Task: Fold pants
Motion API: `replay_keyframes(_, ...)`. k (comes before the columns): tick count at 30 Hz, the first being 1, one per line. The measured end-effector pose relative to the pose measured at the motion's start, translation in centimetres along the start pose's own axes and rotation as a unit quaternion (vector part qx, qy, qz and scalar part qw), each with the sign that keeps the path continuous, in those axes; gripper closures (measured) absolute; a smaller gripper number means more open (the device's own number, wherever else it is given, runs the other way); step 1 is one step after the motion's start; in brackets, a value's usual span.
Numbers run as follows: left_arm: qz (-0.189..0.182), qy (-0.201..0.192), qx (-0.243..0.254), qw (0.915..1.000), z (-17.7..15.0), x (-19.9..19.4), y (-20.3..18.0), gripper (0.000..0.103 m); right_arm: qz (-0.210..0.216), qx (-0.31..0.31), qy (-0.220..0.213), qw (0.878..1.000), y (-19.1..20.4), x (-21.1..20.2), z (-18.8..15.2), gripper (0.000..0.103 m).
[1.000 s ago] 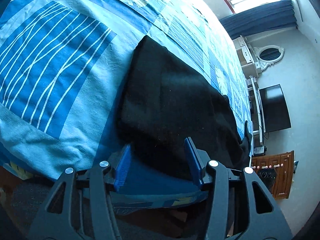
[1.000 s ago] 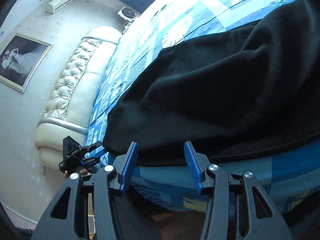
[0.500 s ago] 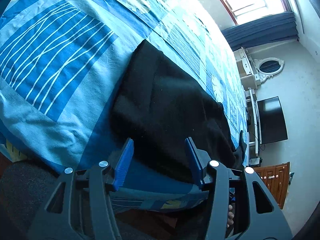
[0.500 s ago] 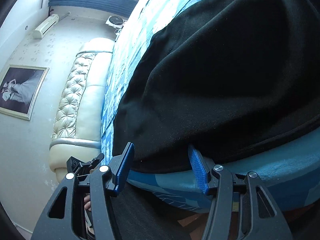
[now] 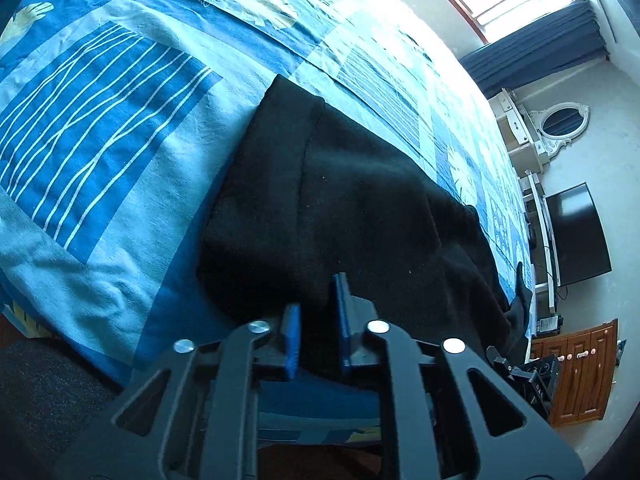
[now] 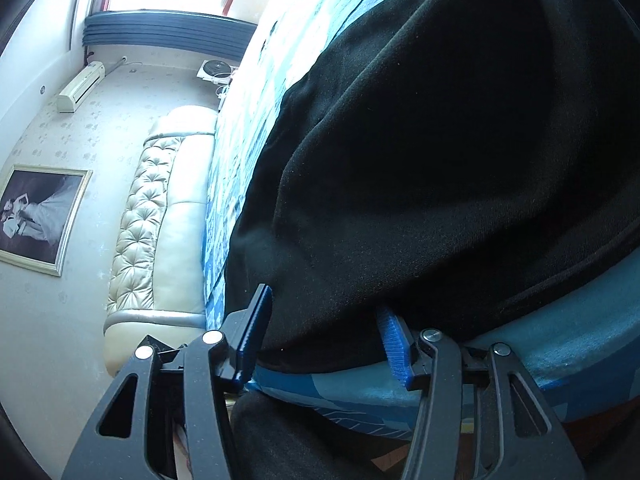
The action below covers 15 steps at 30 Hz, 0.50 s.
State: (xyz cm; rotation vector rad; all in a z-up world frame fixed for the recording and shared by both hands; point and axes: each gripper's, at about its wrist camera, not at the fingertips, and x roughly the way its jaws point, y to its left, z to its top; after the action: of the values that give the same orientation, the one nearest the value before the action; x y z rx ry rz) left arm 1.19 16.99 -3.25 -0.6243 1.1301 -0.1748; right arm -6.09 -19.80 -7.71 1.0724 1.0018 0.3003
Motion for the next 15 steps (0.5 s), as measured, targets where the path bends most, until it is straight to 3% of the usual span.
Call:
replay_keyframes(1, 0.002, 0.000, -0.001, 1.0000, 0.0, 0.0, 0.0, 0.096, -0.003, -0.003, 0.001, 1.000, -0.1, -0.1, 0.1, 0.084)
replay_keyframes(2, 0.000, -0.005, -0.003, 1.0000, -0.1, -0.3, 0.0, 0.096, -0.003, -0.005, -0.002, 1.000, 0.0, -0.3, 0.1, 0.094)
replay_keyframes(6, 0.000, -0.023, 0.013, 0.9997, -0.9, -2.0, -0.7, 0.096, -0.006, -0.048, -0.018, 0.999, 1.4, -2.6, -0.2, 0.095)
replay_keyframes(9, 0.015, -0.013, 0.025, 0.9995, -1.8, -1.7, -0.6, 0.096, -0.023, -0.073, -0.017, 0.997, 1.1, -3.5, -0.7, 0.095)
replay_keyframes(11, 0.030, 0.001, 0.031, 0.9991, -2.1, -0.6, 0.0, 0.096, -0.043, -0.074, -0.010, 0.996, -0.2, -3.2, -0.7, 0.095)
replay_keyframes(15, 0.014, 0.016, 0.005, 0.9998, -1.9, 0.3, 1.2, 0.096, -0.040, -0.055, -0.004, 0.998, -2.1, -2.5, -0.5, 0.096)
